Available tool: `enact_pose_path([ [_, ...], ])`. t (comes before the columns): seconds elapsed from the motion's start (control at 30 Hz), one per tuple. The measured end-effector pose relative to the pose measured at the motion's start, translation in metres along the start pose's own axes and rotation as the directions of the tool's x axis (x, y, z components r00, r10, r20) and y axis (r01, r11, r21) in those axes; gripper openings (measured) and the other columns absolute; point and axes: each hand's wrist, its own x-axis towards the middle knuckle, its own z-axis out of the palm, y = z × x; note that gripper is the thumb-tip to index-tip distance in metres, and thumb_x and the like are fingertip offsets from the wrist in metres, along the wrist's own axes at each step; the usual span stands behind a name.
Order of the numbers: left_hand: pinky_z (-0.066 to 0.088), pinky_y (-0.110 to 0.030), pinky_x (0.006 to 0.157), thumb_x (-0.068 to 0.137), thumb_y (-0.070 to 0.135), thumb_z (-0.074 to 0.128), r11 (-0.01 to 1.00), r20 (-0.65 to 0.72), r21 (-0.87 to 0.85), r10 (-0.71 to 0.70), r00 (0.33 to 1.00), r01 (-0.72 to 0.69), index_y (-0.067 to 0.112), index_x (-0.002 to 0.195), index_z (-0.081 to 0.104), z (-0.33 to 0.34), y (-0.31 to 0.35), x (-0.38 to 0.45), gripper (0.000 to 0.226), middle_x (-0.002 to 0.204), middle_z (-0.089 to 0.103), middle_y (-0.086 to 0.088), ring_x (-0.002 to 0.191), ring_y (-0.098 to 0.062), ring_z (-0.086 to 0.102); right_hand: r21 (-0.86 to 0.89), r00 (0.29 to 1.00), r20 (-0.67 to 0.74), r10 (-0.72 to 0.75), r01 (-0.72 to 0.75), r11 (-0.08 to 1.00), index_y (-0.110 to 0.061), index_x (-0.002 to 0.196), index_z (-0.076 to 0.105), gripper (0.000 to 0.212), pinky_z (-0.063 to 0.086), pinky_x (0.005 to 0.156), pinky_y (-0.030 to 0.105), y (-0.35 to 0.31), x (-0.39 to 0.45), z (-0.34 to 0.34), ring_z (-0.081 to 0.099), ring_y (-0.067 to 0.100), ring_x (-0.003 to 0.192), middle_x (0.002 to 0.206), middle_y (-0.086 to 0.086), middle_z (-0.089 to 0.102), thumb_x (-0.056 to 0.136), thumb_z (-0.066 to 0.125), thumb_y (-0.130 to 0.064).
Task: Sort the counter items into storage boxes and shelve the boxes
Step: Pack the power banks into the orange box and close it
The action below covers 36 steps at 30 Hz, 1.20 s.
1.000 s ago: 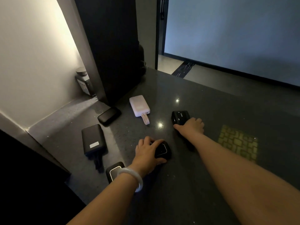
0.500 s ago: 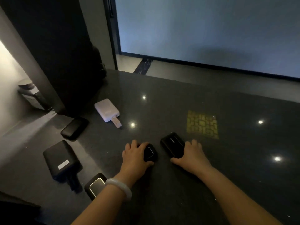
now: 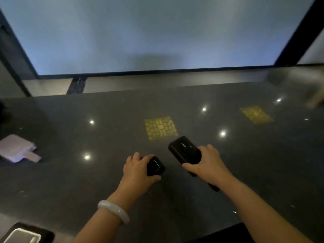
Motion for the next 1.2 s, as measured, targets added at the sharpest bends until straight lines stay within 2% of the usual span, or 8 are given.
enact_pose_path([
  [0.27, 0.037, -0.037, 0.101, 0.073, 0.055, 0.073, 0.949, 0.047, -0.065, 0.311, 0.949, -0.308, 0.032, 0.142, 0.041, 0.041, 0.190, 0.000, 0.080, 0.106, 0.037, 0.008, 0.107, -0.014, 0.031, -0.002, 0.962, -0.247, 0.112, -0.116, 0.993, -0.024, 0.106, 0.050, 0.057, 0.039, 0.080, 0.027, 0.132, -0.100, -0.135, 0.038, 0.014, 0.104, 0.102, -0.004, 0.037, 0.066, 0.071, -0.058],
  [0.4, 0.037, -0.036, 0.103, 0.075, 0.052, 0.074, 0.891, 0.105, -0.107, 0.451, 0.886, -0.441, 0.032, 0.143, 0.040, 0.071, 0.277, -0.018, 0.079, 0.112, 0.039, 0.007, 0.113, -0.016, 0.036, -0.006, 0.927, -0.308, 0.215, -0.228, 0.974, -0.024, 0.110, 0.050, 0.061, 0.046, 0.086, 0.033, 0.201, -0.157, -0.178, 0.040, 0.016, 0.104, 0.104, -0.004, 0.037, 0.066, 0.069, -0.062],
  [0.53, 0.039, -0.035, 0.100, 0.074, 0.053, 0.074, 0.800, 0.170, -0.138, 0.599, 0.782, -0.583, 0.032, 0.140, 0.043, 0.103, 0.343, -0.040, 0.076, 0.108, 0.038, 0.008, 0.107, -0.015, 0.038, 0.046, 0.867, -0.376, 0.325, -0.333, 0.942, -0.031, 0.104, 0.049, 0.056, 0.044, 0.077, 0.029, 0.257, -0.207, -0.197, 0.042, 0.014, 0.099, 0.099, -0.008, 0.037, 0.063, 0.072, -0.062],
  [0.8, 0.036, -0.028, 0.092, 0.074, 0.054, 0.073, 0.635, 0.248, -0.192, 0.769, 0.589, -0.748, 0.035, 0.138, 0.045, 0.147, 0.416, -0.058, 0.072, 0.105, 0.035, 0.012, 0.104, -0.010, 0.034, 0.173, 0.780, -0.351, 0.518, -0.489, 0.855, -0.037, 0.100, 0.053, 0.057, 0.053, 0.079, 0.034, 0.321, -0.283, -0.205, 0.051, 0.012, 0.097, 0.103, -0.009, 0.047, 0.053, 0.064, -0.068],
  [0.9, 0.038, -0.028, 0.092, 0.073, 0.057, 0.072, 0.583, 0.257, -0.207, 0.808, 0.531, -0.786, 0.037, 0.135, 0.047, 0.158, 0.429, -0.062, 0.069, 0.108, 0.037, 0.011, 0.104, -0.009, 0.035, 0.229, 0.773, -0.395, 0.497, -0.441, 0.868, -0.043, 0.111, 0.055, 0.057, 0.051, 0.088, 0.039, 0.329, -0.302, -0.200, 0.054, 0.010, 0.103, 0.105, -0.017, 0.057, 0.058, 0.068, -0.060],
  [0.97, 0.039, -0.028, 0.091, 0.073, 0.060, 0.071, 0.542, 0.253, -0.210, 0.834, 0.490, -0.814, 0.038, 0.133, 0.047, 0.164, 0.434, -0.066, 0.068, 0.108, 0.036, 0.012, 0.102, -0.008, 0.035, 0.238, 0.744, -0.401, 0.535, -0.479, 0.845, -0.045, 0.113, 0.055, 0.059, 0.049, 0.092, 0.040, 0.333, -0.314, -0.194, 0.052, 0.011, 0.108, 0.110, -0.017, 0.057, 0.058, 0.068, -0.061],
  [1.1, 0.041, -0.027, 0.090, 0.076, 0.058, 0.068, 0.490, 0.258, -0.223, 0.863, 0.433, -0.843, 0.038, 0.134, 0.045, 0.177, 0.439, -0.071, 0.066, 0.107, 0.035, 0.013, 0.101, -0.007, 0.035, 0.211, 0.701, -0.323, 0.636, -0.602, 0.770, -0.035, 0.094, 0.058, 0.050, 0.049, 0.088, 0.036, 0.344, -0.334, -0.181, 0.051, 0.013, 0.101, 0.104, -0.008, 0.055, 0.057, 0.066, -0.067],
  [1.2, 0.037, -0.023, 0.089, 0.077, 0.059, 0.067, 0.459, 0.246, -0.214, 0.880, 0.407, -0.862, 0.035, 0.141, 0.040, 0.183, 0.442, -0.074, 0.073, 0.110, 0.033, 0.013, 0.102, -0.006, 0.033, 0.187, 0.699, -0.304, 0.647, -0.622, 0.760, -0.036, 0.103, 0.055, 0.056, 0.038, 0.084, 0.027, 0.343, -0.343, -0.170, 0.040, 0.010, 0.103, 0.107, -0.011, 0.046, 0.057, 0.065, -0.067],
])
